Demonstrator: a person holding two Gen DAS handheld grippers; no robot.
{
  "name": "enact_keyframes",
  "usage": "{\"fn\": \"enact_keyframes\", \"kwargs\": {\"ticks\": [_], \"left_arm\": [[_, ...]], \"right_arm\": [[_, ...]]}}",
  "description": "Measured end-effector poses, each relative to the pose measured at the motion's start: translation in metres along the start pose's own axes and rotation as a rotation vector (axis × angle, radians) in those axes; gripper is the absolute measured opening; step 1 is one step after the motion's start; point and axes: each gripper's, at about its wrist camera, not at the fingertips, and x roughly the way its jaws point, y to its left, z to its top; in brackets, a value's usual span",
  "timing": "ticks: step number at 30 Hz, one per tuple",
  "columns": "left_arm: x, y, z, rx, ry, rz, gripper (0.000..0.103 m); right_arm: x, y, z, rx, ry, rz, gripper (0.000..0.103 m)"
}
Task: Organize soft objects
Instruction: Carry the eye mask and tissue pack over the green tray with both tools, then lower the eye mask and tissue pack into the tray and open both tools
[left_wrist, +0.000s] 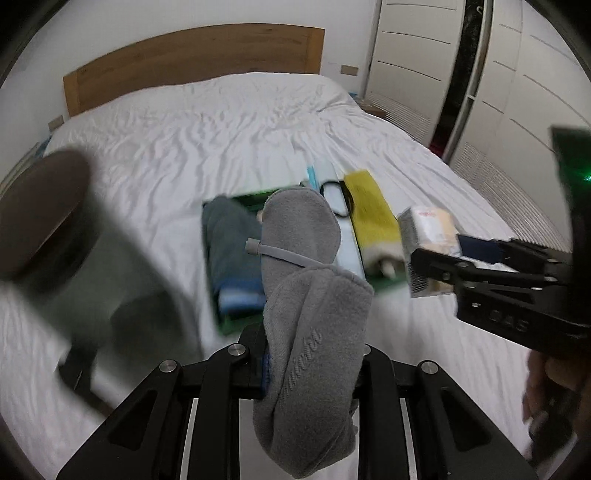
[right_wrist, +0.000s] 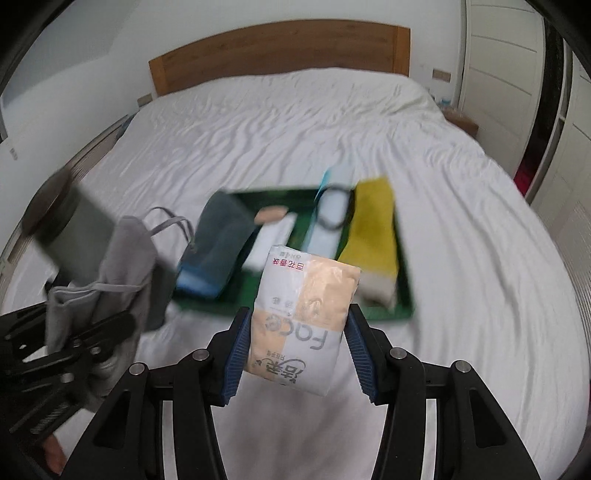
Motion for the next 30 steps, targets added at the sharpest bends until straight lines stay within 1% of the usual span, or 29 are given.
{"fn": "enact_keyframes", "kwargs": {"ticks": [2, 5, 7, 10, 20, 30], "left_arm": [[0.022, -0.004, 0.015, -0.006, -0.008, 0.023, 0.019], [0.055, -0.01, 0.033, -0.02, -0.005, 0.049, 0.019], [0.069, -0.008, 0.039, -0.044, -0.001, 0.059, 0.019], [0.086, -0.006, 0.042, -0.066, 0.005, 0.075, 0.019], [0.104, -0.001, 0.044, -0.101, 0.011, 0.095, 0.019], [0.112, 0.001, 0.042, -0.1, 0.023, 0.106, 0.019]], "right_arm": [[0.01, -0.007, 0.016, -0.014, -0.027, -0.006, 0.05], [0.025, -0.013, 0.031, -0.031, -0.047, -0.009, 0.05], [0.037, -0.014, 0.038, -0.046, -0.049, -0.015, 0.05], [0.064, -0.018, 0.038, -0.058, -0.045, -0.019, 0.05], [0.11, -0.018, 0.048, -0.06, -0.018, -0.03, 0.05], [0.127, -0.012, 0.052, -0.078, 0.002, -0.052, 0.05]]}}
